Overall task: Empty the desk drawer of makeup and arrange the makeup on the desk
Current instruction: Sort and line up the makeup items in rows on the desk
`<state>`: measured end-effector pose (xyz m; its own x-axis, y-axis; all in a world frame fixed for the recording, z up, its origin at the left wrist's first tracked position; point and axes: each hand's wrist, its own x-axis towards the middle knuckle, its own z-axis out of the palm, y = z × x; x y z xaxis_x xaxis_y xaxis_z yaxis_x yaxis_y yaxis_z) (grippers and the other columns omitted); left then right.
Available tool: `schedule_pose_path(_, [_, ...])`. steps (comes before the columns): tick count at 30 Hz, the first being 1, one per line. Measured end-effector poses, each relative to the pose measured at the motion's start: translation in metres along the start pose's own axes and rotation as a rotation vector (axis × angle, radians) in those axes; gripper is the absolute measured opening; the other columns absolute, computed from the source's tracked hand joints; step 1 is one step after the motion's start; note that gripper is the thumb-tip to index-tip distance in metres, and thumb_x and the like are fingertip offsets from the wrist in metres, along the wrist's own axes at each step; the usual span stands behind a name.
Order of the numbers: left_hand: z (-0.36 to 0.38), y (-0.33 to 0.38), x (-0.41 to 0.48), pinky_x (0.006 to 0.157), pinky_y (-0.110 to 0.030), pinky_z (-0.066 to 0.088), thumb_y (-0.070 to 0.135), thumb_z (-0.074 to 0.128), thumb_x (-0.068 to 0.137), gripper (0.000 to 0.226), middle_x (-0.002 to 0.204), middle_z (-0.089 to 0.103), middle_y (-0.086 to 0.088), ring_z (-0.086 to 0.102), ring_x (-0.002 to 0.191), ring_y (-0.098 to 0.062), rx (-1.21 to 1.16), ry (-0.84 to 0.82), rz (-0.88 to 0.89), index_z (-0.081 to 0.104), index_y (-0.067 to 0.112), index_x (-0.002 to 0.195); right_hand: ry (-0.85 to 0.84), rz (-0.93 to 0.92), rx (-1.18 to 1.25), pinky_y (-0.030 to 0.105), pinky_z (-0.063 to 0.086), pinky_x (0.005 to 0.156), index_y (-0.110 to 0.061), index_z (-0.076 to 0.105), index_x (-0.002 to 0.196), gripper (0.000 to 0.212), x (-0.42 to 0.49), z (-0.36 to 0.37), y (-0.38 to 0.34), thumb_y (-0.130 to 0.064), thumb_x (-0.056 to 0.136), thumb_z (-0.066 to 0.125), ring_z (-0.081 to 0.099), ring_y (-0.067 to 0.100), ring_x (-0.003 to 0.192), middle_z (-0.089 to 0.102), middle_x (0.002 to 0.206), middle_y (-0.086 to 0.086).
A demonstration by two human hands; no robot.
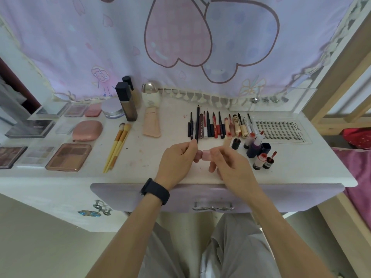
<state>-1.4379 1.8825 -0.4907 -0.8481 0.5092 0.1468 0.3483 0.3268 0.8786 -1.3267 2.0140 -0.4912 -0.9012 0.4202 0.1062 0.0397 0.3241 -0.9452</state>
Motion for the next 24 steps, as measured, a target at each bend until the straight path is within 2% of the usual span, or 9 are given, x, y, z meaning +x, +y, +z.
schedule_pose_path(3, [0.0006, -0.0001, -0.0006, 0.061, -0.005, 0.039, 0.039, 0.041, 0.104, 0.051, 0.069, 0.069, 0.024, 0.061, 0.067, 0.006, 0.007, 0.003, 0.006, 0.063, 0.028, 0.06, -0.006, -0.037, -0.024, 0.024, 0.044, 0.053, -0.04, 0.063, 0.109, 0.012, -0.0027, -0.0001, 0.0027, -0.041, 0.103, 0.053, 0.051, 0.014, 0.056, 0.071, 0.086, -0.008])
schedule_pose_path(6, [0.0016, 0.001, 0.0007, 0.061, -0.004, 0.038, 0.038, 0.04, 0.104, 0.049, 0.069, 0.068, 0.026, 0.061, 0.069, 0.008, 0.006, 0.015, -0.008, 0.065, 0.027, 0.062, -0.017, -0.056, 0.006, 0.025, 0.047, 0.055, -0.042, 0.062, 0.115, 0.016, -0.0041, -0.0028, 0.0022, -0.035, 0.101, 0.06, 0.053, 0.024, 0.061, 0.068, 0.091, -0.013])
schedule_pose_path(9, [0.0031, 0.0002, -0.0002, 0.06, -0.005, 0.038, 0.039, 0.039, 0.104, 0.05, 0.069, 0.068, 0.026, 0.06, 0.066, 0.008, 0.023, 0.018, 0.006, 0.065, 0.027, 0.063, -0.007, 0.008, 0.045, 0.023, 0.049, 0.054, -0.039, 0.061, 0.116, 0.023, -0.0014, -0.003, -0.0015, -0.052, 0.097, 0.06, 0.055, 0.014, 0.058, 0.071, 0.096, -0.013])
schedule_pose_path(12, [0.0035, -0.0007, -0.0011, 0.059, -0.004, 0.037, 0.041, 0.039, 0.102, 0.049, 0.069, 0.068, 0.027, 0.06, 0.067, 0.009, 0.021, 0.015, 0.01, 0.065, 0.025, 0.063, -0.01, 0.051, 0.018, 0.025, 0.045, 0.05, -0.036, 0.066, 0.102, 0.033, 0.0023, -0.0009, -0.0043, -0.063, 0.094, 0.05, 0.052, 0.006, 0.053, 0.073, 0.08, -0.007])
schedule_pose_path(16, [0.0043, -0.0004, -0.001, 0.062, -0.003, 0.039, 0.042, 0.038, 0.099, 0.048, 0.07, 0.068, 0.03, 0.061, 0.07, 0.011, 0.019, 0.011, 0.001, 0.069, 0.023, 0.068, -0.022, -0.019, 0.01, 0.029, 0.047, 0.055, -0.041, 0.065, 0.108, 0.009, -0.002, -0.0031, 0.0001, -0.043, 0.099, 0.061, 0.054, 0.022, 0.061, 0.072, 0.092, -0.009])
schedule_pose_path(17, [0.0045, -0.0001, -0.0016, 0.063, -0.002, 0.039, 0.042, 0.038, 0.1, 0.047, 0.069, 0.067, 0.031, 0.061, 0.071, 0.012, 0.015, 0.01, 0.0, 0.069, 0.025, 0.068, -0.03, -0.039, 0.019, 0.027, 0.048, 0.056, -0.041, 0.063, 0.111, 0.013, -0.0036, -0.0044, 0.001, -0.037, 0.099, 0.064, 0.054, 0.024, 0.062, 0.07, 0.097, -0.011])
schedule_pose_path(19, [0.0043, 0.001, -0.0022, 0.063, -0.002, 0.039, 0.043, 0.037, 0.1, 0.046, 0.069, 0.067, 0.031, 0.062, 0.072, 0.012, 0.011, 0.009, 0.001, 0.068, 0.029, 0.067, -0.036, -0.05, 0.042, 0.028, 0.05, 0.057, -0.041, 0.061, 0.117, 0.02, -0.0041, -0.0049, -0.0003, -0.035, 0.098, 0.066, 0.055, 0.022, 0.062, 0.069, 0.1, -0.013])
schedule_pose_path(21, [0.0041, 0.0017, -0.0027, 0.062, -0.002, 0.039, 0.045, 0.036, 0.098, 0.047, 0.069, 0.068, 0.03, 0.063, 0.072, 0.011, 0.015, 0.013, 0.005, 0.066, 0.029, 0.065, -0.026, -0.012, 0.029, 0.025, 0.051, 0.054, -0.041, 0.061, 0.117, 0.021, -0.0016, -0.0033, -0.0031, -0.05, 0.098, 0.061, 0.058, 0.015, 0.058, 0.073, 0.096, -0.012])
schedule_pose_path(24, [0.0045, 0.0023, -0.0024, 0.06, -0.005, 0.04, 0.048, 0.035, 0.095, 0.049, 0.07, 0.067, 0.03, 0.063, 0.072, 0.01, 0.021, 0.011, -0.002, 0.067, 0.025, 0.066, -0.015, 0.016, -0.005, 0.019, 0.042, 0.049, -0.036, 0.067, 0.104, 0.023, 0.0012, -0.0006, -0.0023, -0.052, 0.101, 0.051, 0.052, 0.002, 0.051, 0.073, 0.08, -0.01])
